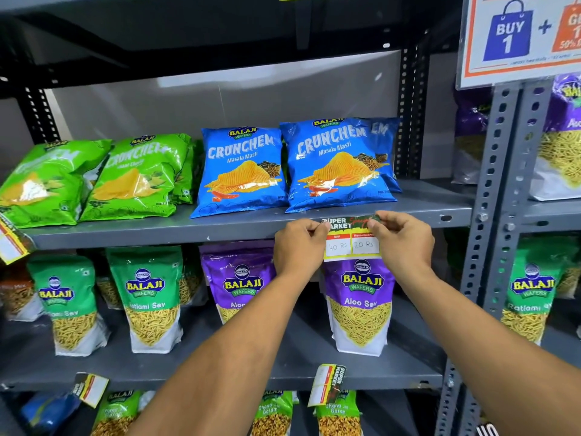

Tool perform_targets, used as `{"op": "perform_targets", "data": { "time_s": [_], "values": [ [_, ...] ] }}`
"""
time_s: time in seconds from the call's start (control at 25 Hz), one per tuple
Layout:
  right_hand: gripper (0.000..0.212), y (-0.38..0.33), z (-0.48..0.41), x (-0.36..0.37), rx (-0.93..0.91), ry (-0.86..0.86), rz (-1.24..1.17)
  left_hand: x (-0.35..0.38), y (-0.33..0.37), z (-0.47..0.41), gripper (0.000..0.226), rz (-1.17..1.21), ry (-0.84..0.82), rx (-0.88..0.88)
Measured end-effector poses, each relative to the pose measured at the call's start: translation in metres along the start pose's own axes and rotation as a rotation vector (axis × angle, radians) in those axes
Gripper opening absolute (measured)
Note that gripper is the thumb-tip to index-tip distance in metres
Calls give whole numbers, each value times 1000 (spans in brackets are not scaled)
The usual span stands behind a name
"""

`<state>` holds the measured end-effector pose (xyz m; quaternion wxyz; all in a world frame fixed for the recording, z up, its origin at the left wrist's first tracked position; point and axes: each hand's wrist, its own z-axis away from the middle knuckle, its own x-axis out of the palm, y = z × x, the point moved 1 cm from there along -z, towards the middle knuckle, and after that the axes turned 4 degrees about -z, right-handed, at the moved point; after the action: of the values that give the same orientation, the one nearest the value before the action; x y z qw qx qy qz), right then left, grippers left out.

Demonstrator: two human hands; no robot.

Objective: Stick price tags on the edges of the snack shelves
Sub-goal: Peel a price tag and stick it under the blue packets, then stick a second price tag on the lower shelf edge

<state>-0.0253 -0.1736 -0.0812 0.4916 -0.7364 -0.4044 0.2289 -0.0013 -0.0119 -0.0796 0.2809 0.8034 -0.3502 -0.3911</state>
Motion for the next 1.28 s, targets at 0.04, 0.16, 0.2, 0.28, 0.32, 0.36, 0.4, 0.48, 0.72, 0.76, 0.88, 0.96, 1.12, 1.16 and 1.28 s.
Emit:
{"op": "perform_targets", "data": {
  "time_s": [0.04, 0.16, 0.2, 0.28, 0.32, 0.36, 0.4, 0.48, 0.72, 0.76, 0.88, 0.96, 1.12, 1.16, 1.28],
  "values": [
    [19, 0, 0, 0, -4, 5, 4, 0, 0, 0, 31, -7, 6, 11],
    [14, 1, -2, 2, -22, 21, 24, 0, 3, 0, 33, -69, 27, 28],
    [12, 1, -3, 2, -30, 24, 34, 0, 5, 0, 34, -101, 40, 29],
    [16, 1, -4, 4, -38, 51, 59, 1, 9, 2, 38, -172, 74, 22],
    [26, 2, -6, 3, -25, 84, 81, 0, 9, 1, 40, -209, 89, 19],
    [38, 4, -7, 1, 2, 124, 119, -1, 9, 1, 43, -243, 97, 21],
    [49, 5, -9, -2, 38, 152, 167, -2, 7, 0, 47, -267, 99, 22],
    [60, 9, -10, -9, 86, 147, 218, -6, 6, 0, 53, -265, 78, -4],
    [35, 46, 3, -37, -15, 1, 98, -15, -19, 20, 59, -249, -5, 64],
    [30, 65, 12, -45, -19, -21, 125, -13, -36, 30, 57, -291, -39, 90],
    [21, 139, 49, -63, 61, -97, 233, 4, -104, 71, 47, -502, -274, 151],
    [18, 187, 82, -64, 182, -173, 224, 21, -143, 95, 37, -561, -452, 179],
    [14, 271, 157, -41, 526, -336, 204, 60, -171, 118, 45, -614, -680, 170],
    [9, 286, 172, -31, 642, -383, 166, 70, -172, 120, 45, -628, -721, 189],
    [35, 300, 196, -1, 846, -446, -3, 92, -175, 115, 40, -631, -833, 241]
  ]
}}
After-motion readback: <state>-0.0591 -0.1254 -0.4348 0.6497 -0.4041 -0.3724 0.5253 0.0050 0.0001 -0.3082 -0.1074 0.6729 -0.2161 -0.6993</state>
